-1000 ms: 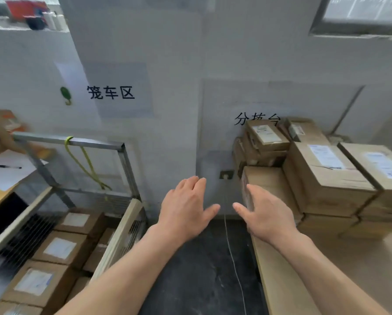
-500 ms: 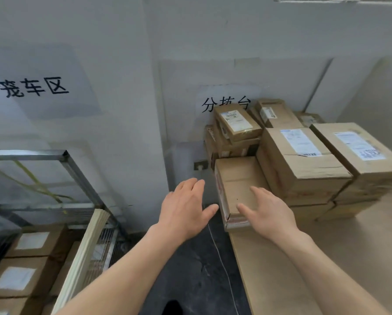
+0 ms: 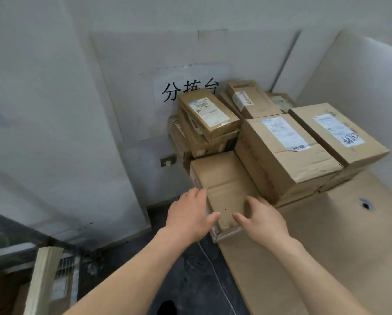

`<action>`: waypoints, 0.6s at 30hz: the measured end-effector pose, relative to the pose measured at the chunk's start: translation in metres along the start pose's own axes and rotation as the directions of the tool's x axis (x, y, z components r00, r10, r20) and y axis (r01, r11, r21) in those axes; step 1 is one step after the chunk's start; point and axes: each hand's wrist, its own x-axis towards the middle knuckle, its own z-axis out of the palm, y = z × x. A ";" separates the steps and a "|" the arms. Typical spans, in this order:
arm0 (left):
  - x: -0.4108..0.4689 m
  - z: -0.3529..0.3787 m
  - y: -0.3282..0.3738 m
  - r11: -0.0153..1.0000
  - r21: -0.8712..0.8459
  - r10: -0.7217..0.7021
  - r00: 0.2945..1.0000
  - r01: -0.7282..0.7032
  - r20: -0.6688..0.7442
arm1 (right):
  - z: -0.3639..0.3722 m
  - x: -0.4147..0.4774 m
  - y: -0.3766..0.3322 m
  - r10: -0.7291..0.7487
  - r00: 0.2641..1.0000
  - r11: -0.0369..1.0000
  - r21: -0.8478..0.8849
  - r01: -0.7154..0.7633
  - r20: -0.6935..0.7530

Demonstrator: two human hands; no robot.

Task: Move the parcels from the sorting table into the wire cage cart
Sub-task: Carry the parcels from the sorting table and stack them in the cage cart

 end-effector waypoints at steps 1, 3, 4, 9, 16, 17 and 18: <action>0.005 0.004 0.001 1.000 -0.001 0.007 1.000 -0.007 0.021 | 0.002 0.001 -0.001 0.014 1.000 1.000 -0.002 -0.014 0.000; 0.013 0.011 0.002 1.000 0.001 0.014 0.998 -0.014 0.059 | 0.003 0.001 -0.003 0.035 0.999 0.999 -0.004 -0.035 -0.013; 0.016 0.015 0.002 1.000 0.007 0.014 0.997 -0.014 0.078 | 0.004 0.001 -0.005 0.045 0.999 0.999 -0.005 -0.045 -0.024; 0.026 0.027 -0.002 1.000 0.021 0.021 0.994 -0.023 0.108 | 0.008 0.002 -0.012 0.089 0.995 0.996 -0.015 -0.090 -0.053; 0.034 0.021 -0.017 1.000 0.016 0.019 0.996 -0.020 0.092 | 0.008 0.007 -0.019 0.112 0.992 0.993 -0.016 -0.113 -0.052; 0.035 0.020 -0.018 1.000 0.015 0.014 0.995 -0.016 0.096 | 0.006 0.008 -0.019 0.110 0.993 0.994 -0.014 -0.111 -0.051; 0.036 0.019 -0.019 1.000 0.011 0.010 0.995 -0.012 0.100 | 0.005 0.009 -0.019 0.111 0.993 0.994 -0.004 -0.111 -0.051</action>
